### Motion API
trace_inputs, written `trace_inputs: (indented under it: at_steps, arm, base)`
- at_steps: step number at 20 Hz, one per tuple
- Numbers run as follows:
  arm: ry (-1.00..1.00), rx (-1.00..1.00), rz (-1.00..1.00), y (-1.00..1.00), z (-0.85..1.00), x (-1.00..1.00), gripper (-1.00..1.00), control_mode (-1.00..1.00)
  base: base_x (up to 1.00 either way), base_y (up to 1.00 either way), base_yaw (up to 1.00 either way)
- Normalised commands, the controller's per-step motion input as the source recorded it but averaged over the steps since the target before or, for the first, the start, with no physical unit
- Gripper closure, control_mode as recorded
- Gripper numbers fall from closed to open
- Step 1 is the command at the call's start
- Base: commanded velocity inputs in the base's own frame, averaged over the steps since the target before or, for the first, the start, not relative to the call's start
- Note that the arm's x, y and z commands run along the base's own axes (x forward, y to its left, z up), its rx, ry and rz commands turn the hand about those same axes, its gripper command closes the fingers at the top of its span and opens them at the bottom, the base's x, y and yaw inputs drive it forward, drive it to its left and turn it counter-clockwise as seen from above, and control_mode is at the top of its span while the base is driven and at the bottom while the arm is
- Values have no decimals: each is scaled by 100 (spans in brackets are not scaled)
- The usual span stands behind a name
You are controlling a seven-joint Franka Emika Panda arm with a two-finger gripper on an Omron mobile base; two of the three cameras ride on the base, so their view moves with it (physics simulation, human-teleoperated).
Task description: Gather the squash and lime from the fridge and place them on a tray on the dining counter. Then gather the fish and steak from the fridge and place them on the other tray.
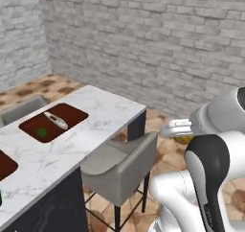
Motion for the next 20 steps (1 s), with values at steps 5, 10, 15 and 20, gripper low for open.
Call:
trace_inputs:
  at_steps: [5,10,15,20]
  arm:
    - [0,0,0,0,0,0,100,100]
    - [0,0,0,0,0,0,100,100]
    - [0,0,0,0,0,0,100,100]
    - [0,0,0,0,0,0,100,100]
  base:
    - [51,0,50]
    - [54,-1,51]
    - [47,-12,53]
    - [18,-36,54]
